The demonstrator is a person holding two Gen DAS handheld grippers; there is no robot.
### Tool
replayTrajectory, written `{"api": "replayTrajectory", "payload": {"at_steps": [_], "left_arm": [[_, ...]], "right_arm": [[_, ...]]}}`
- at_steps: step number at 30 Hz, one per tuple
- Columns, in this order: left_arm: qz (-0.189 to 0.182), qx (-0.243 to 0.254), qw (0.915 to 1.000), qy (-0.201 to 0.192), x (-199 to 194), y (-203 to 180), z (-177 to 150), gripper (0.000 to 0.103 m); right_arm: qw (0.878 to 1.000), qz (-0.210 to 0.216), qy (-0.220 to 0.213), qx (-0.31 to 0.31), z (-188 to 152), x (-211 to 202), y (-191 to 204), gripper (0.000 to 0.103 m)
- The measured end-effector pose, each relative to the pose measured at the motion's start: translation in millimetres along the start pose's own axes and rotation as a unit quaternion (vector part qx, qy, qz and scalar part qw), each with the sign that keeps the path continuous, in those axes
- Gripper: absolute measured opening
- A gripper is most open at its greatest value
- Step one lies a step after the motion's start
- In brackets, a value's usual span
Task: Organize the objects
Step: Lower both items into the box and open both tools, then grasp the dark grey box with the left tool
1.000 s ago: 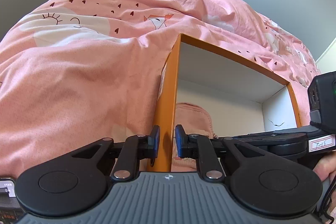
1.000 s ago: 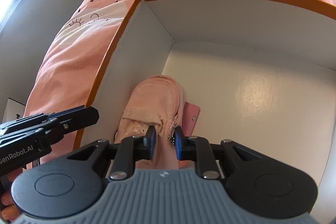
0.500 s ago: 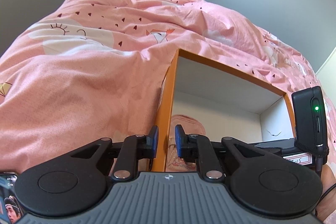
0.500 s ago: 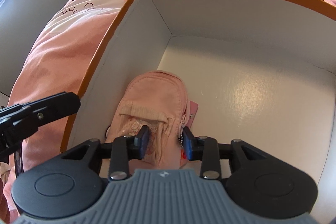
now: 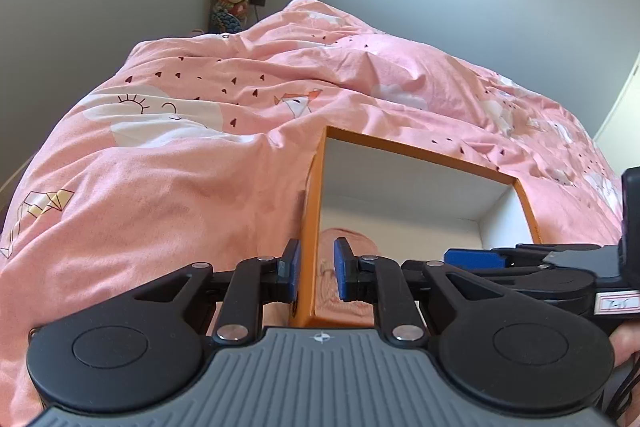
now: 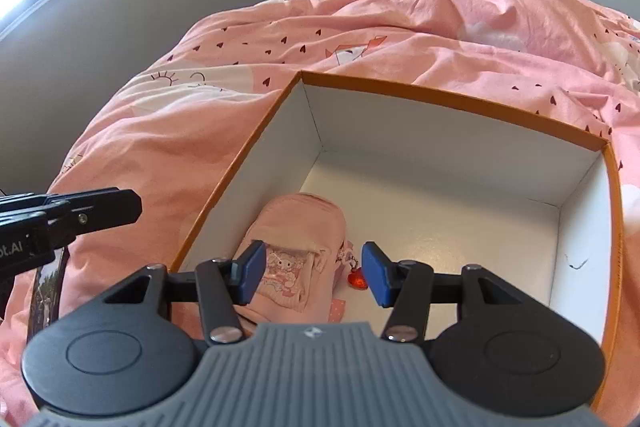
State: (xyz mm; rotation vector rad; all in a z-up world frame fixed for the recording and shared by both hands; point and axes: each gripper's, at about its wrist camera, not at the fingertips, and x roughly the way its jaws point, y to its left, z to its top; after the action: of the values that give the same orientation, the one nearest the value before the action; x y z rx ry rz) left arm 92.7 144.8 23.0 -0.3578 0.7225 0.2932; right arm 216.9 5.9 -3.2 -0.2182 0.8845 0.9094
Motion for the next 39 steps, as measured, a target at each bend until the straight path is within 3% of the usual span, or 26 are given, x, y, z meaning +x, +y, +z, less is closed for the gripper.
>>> {"api": "replayTrajectory", "payload": {"at_steps": [6, 12, 14, 18, 20, 29, 35, 39], "left_arm": [[-0.030, 0.021, 0.9986, 0.038, -9.0, -6.0, -16.9, 0.019], [-0.066, 0.023, 0.9925, 0.101, 9.2, -10.7, -40.7, 0.020], [-0.080, 0.014, 0.9896, 0.119, 23.2, -8.8, -49.6, 0.031], [-0.076, -0.010, 0.9843, 0.159, 54.2, -2.6, -69.9, 0.041], [-0.078, -0.017, 0.9825, 0.168, 66.0, -1.3, -77.8, 0.057], [-0.066, -0.066, 0.9746, 0.203, 104.0, 7.2, -92.8, 0.070], [-0.100, -0.099, 0.9653, 0.220, 121.1, 13.0, -97.2, 0.086], [-0.137, -0.134, 0.9511, 0.242, 133.9, 19.9, -103.1, 0.090]], "right_arm": [[0.999, -0.005, -0.032, 0.024, -27.9, -50.0, -4.7, 0.053], [0.999, -0.003, -0.011, 0.051, -66.6, -67.3, -7.6, 0.037], [0.998, -0.004, 0.007, 0.059, -78.5, -60.2, -7.9, 0.036], [0.997, -0.010, 0.036, 0.067, -95.0, -38.5, -9.7, 0.030], [0.997, -0.016, 0.047, 0.060, -100.5, -27.4, -8.6, 0.027], [0.995, -0.014, 0.082, 0.049, -105.6, -0.1, -11.1, 0.027], [0.995, -0.028, 0.091, 0.033, -104.5, 9.7, -11.9, 0.027], [0.994, -0.034, 0.096, 0.024, -104.9, 15.0, -12.0, 0.027]]}}
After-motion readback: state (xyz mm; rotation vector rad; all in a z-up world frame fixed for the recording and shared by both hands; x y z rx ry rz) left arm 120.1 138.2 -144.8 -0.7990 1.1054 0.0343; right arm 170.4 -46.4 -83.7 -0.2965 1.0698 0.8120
